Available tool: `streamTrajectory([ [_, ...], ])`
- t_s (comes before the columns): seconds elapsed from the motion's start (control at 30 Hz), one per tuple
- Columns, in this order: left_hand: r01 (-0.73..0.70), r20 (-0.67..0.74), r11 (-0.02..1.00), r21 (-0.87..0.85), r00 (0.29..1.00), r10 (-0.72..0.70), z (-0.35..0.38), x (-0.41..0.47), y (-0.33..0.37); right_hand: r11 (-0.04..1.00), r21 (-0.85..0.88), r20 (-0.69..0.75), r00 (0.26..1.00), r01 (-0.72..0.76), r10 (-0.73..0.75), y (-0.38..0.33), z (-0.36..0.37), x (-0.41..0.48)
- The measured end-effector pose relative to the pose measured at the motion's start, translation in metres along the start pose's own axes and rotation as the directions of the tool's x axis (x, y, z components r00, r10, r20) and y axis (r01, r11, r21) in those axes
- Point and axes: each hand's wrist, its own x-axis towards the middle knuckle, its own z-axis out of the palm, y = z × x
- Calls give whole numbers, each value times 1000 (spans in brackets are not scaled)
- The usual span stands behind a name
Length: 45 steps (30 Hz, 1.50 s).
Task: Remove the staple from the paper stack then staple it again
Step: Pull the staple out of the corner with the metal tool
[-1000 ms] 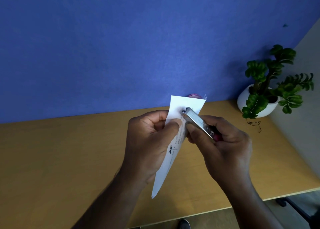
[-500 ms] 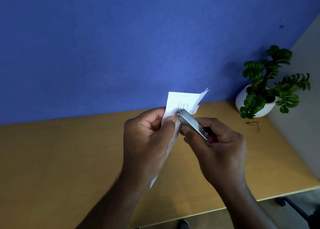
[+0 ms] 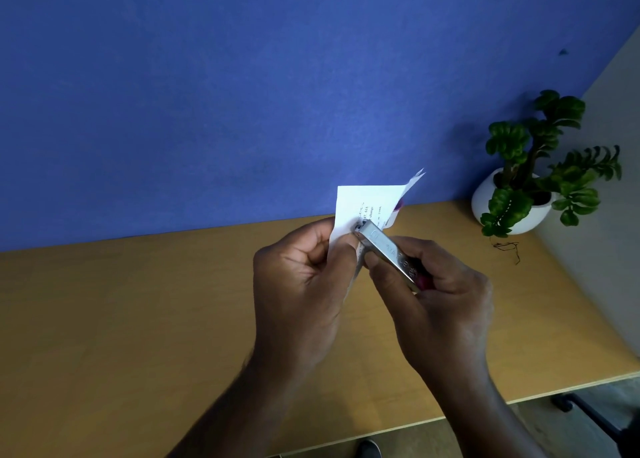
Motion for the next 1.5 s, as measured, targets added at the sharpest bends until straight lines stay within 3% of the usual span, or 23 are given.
streamTrajectory([
  [0.43,-7,16,999,-40,1000,7,1,1,-5,998,-37,-20,999,47,-48,4,3,1],
  [0.6,77,-16,995,-62,997,-78,2,5,-3,999,40,-42,999,10,-8,6,3,4],
  [0.8,216,3,954,-206,976,-220,-2,12,1,1000,23,6,1000,-16,16,10,-1,7],
  [0.93,262,29,936,-236,964,-263,-4,12,4,993,-107,105,994,50,-39,14,-8,13],
  [1.1,288,61,931,-222,958,-282,-5,10,2,977,-193,141,988,95,-68,11,-11,16],
  [1.5,302,28,946,-118,953,-301,-5,12,5,974,-190,159,983,124,-95,12,-12,15],
])
